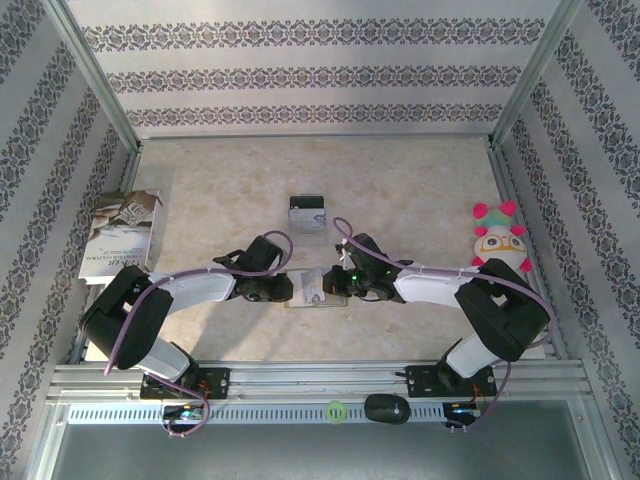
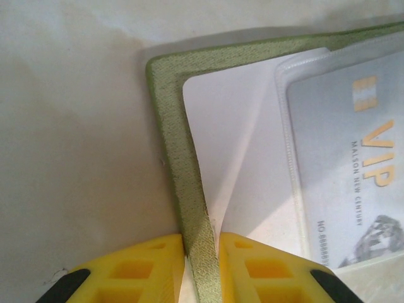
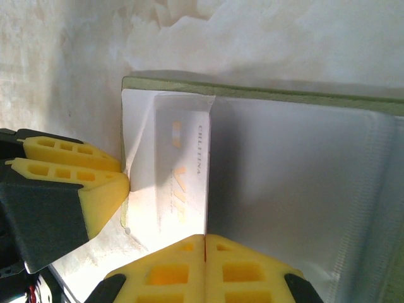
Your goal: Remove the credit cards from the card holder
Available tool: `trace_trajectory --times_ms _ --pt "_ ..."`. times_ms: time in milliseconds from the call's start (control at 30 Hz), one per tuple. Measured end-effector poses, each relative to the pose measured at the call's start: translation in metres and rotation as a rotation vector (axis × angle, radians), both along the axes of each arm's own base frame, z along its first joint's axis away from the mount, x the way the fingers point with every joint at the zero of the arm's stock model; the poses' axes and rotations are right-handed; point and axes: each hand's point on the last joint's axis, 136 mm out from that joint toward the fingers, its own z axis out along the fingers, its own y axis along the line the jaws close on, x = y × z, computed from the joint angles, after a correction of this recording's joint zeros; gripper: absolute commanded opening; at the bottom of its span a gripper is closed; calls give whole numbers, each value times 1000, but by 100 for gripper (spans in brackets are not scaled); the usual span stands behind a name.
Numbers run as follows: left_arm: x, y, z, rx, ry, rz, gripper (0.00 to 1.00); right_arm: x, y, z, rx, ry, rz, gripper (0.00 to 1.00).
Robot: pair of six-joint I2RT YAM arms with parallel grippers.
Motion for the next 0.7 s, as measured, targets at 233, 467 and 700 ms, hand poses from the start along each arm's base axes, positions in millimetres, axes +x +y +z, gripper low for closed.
trace_trajectory --times_ms 233,467,700 --pt "0 0 0 -1 -2 0 23 3 -10 1 -29 -7 -27 0" --pt "0 -4 6 -38 -5 -5 44 3 -9 1 -33 -13 -17 0" --pt "7 2 35 -81 -114 19 48 -1 0 3 -28 -24 9 0"
